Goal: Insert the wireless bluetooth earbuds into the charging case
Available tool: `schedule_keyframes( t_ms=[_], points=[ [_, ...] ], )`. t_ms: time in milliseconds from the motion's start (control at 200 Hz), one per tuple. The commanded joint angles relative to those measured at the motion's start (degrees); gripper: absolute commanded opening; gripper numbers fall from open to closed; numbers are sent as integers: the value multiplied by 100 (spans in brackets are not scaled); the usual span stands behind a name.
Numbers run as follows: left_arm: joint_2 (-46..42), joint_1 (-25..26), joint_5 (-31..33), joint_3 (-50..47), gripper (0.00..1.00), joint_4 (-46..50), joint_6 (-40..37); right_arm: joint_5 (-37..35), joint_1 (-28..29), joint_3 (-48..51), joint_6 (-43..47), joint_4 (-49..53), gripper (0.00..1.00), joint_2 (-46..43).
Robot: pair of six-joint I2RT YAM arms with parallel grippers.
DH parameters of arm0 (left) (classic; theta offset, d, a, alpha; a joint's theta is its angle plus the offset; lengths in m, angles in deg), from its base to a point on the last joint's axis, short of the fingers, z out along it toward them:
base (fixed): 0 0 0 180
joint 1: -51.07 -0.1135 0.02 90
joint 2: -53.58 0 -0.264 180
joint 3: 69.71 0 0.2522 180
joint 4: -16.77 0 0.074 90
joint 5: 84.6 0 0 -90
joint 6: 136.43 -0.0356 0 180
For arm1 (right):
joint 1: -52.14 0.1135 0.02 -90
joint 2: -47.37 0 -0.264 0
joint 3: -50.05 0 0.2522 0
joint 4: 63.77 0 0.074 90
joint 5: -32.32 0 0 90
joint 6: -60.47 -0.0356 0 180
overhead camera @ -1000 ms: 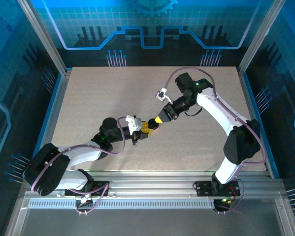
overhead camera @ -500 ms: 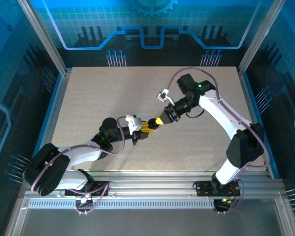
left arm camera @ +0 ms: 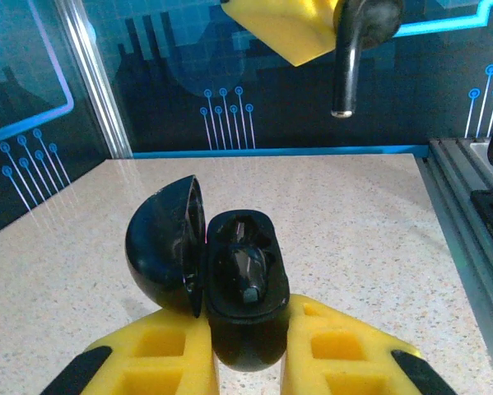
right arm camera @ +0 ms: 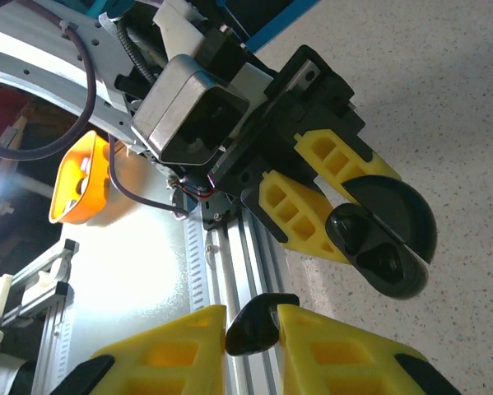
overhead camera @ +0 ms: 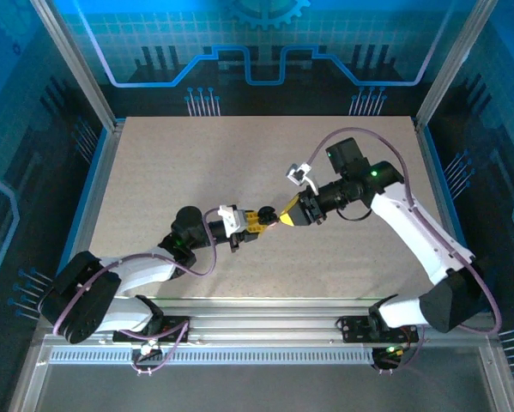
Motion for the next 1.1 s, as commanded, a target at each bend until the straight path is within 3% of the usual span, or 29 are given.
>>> schedule_keyframes(
  t_ms=[0,315,1096],
  points=[
    [-216,32,-66,-103,18,-174,-551,-161,116,256,-395,-524,22,-160],
    [-317,40,-46,-126,18,-107,-706,-382,400,495,-748,-1154,22,-140],
    [-353,40,-22,-11,18,-19,-448,-614,453,567,-788,-1348,22,23]
  ],
)
